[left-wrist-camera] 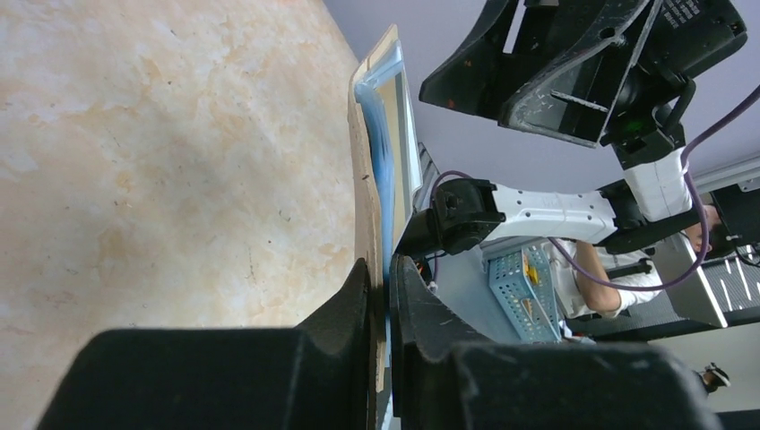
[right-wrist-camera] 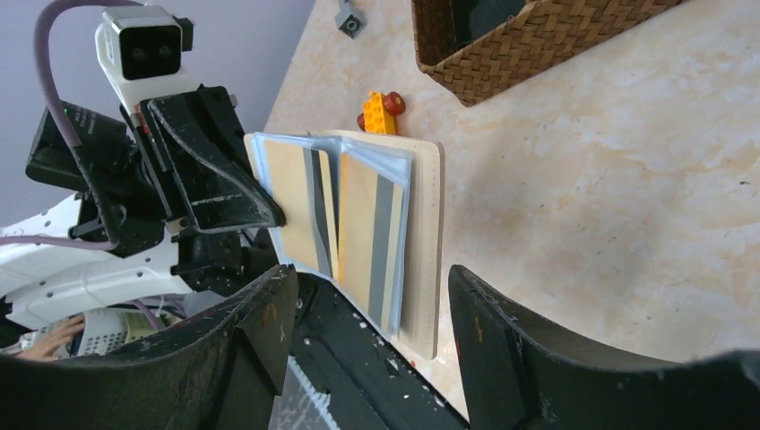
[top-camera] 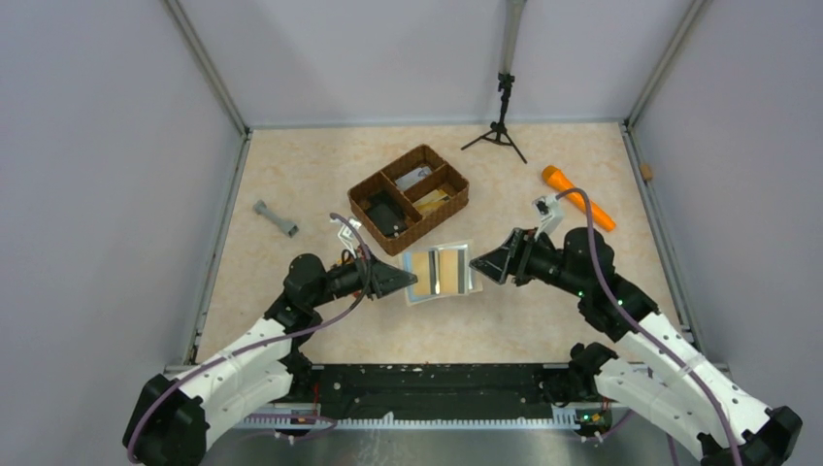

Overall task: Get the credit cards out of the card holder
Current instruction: Remove the credit card from the card holder.

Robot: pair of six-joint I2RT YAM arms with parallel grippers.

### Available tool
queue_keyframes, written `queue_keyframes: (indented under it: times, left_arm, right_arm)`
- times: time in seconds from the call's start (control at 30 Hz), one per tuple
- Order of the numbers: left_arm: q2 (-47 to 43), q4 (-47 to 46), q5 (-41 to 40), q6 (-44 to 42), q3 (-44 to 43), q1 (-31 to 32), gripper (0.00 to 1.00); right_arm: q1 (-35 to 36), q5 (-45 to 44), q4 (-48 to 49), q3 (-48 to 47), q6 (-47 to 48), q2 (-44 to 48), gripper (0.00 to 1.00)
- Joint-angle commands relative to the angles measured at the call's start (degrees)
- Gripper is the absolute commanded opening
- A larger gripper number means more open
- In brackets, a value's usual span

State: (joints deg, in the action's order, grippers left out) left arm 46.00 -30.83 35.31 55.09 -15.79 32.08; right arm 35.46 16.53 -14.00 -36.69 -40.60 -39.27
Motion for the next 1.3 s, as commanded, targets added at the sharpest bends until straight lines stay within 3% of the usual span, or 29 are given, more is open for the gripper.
queue_keyframes:
  times: [0.0, 0.13, 0.27, 0.63, 0.8, 1.13, 1.27]
  left_arm:
    - [1.62, -1.85, 0.70, -2.26, -3.98, 0.09, 0.00]
    - [4.10, -5.20, 1.83, -0.68, -4.17, 0.22, 0.00]
    - [6.26, -10.44, 3.28, 1.68, -3.99, 0.32, 0.00]
    - [11.29, -23.87, 6.80, 9.28, -4.25, 0.75, 0.00]
    - [13.99, -28.77, 7.70, 11.53, -4.55, 1.98, 0.00]
    - [14.92, -31.78, 7.81, 12.15, -4.69, 2.76, 0.00]
    - [14.87, -33.13, 7.67, 12.66, -4.41, 2.83, 0.00]
  right_arm:
    - [-0.04, 2.46, 0.50, -2.11, 0.97, 0.41, 0.58]
    - [0.24, 12.76, 11.10, 0.43, -2.57, -3.19, 0.53]
    - [1.10, 15.57, 16.50, 1.96, -4.06, -6.68, 0.53]
    - [1.10, 15.54, 18.44, 3.61, -3.78, -10.07, 0.56]
    - [1.10, 16.07, 22.24, 4.62, -5.48, -10.51, 0.48]
    - [1.10, 16.80, 28.92, 6.55, -9.59, -10.19, 0.43]
    - [1.01, 18.95, 36.28, 9.17, -15.39, -9.68, 0.38]
